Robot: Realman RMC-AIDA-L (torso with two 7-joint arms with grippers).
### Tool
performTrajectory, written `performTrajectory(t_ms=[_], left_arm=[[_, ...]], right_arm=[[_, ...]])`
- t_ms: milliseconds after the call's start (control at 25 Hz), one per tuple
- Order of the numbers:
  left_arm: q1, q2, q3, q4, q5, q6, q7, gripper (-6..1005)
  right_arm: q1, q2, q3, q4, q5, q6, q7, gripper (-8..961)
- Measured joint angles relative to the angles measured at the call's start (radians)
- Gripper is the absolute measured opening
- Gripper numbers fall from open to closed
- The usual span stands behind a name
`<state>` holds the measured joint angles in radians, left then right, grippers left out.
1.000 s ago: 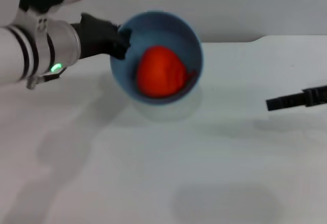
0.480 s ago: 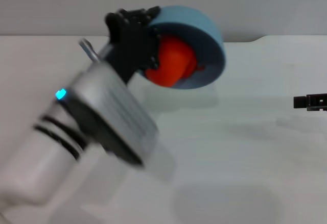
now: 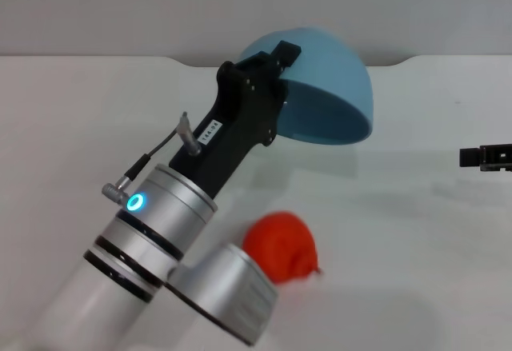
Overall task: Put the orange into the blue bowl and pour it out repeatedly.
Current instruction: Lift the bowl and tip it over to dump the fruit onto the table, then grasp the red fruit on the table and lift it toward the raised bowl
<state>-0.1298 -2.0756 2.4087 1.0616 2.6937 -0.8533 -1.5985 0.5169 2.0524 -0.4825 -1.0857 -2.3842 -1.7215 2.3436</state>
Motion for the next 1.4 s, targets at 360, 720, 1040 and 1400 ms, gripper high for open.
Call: performTrajectory(t_ms=[360, 720, 1040, 1400], left_arm=[[0.012, 0.012, -0.239, 0.322, -0.614, 0.481, -0.116, -1], [-0.190, 0.024, -0.989, 0.241, -0.812, 1.712, -0.558, -1], [-0.384, 0.029, -1.347, 0.176, -0.432, 2.283, -0.917, -2], [-0.352, 0.022, -1.343, 0.318, -0.307, 2.399, -1.030, -1]], right_arm=[[0.020, 0.000, -0.013, 0.030, 0.002, 0.013, 0.000, 626], [0.035, 0.008, -0.015, 0.043, 0.044, 0.010, -0.111, 632], [0.035, 0.020, -0.137, 0.129, 0.160, 0.032, -0.474, 636], [0.126, 0.017, -0.411, 0.335, 0.228, 0.144, -0.596, 642]])
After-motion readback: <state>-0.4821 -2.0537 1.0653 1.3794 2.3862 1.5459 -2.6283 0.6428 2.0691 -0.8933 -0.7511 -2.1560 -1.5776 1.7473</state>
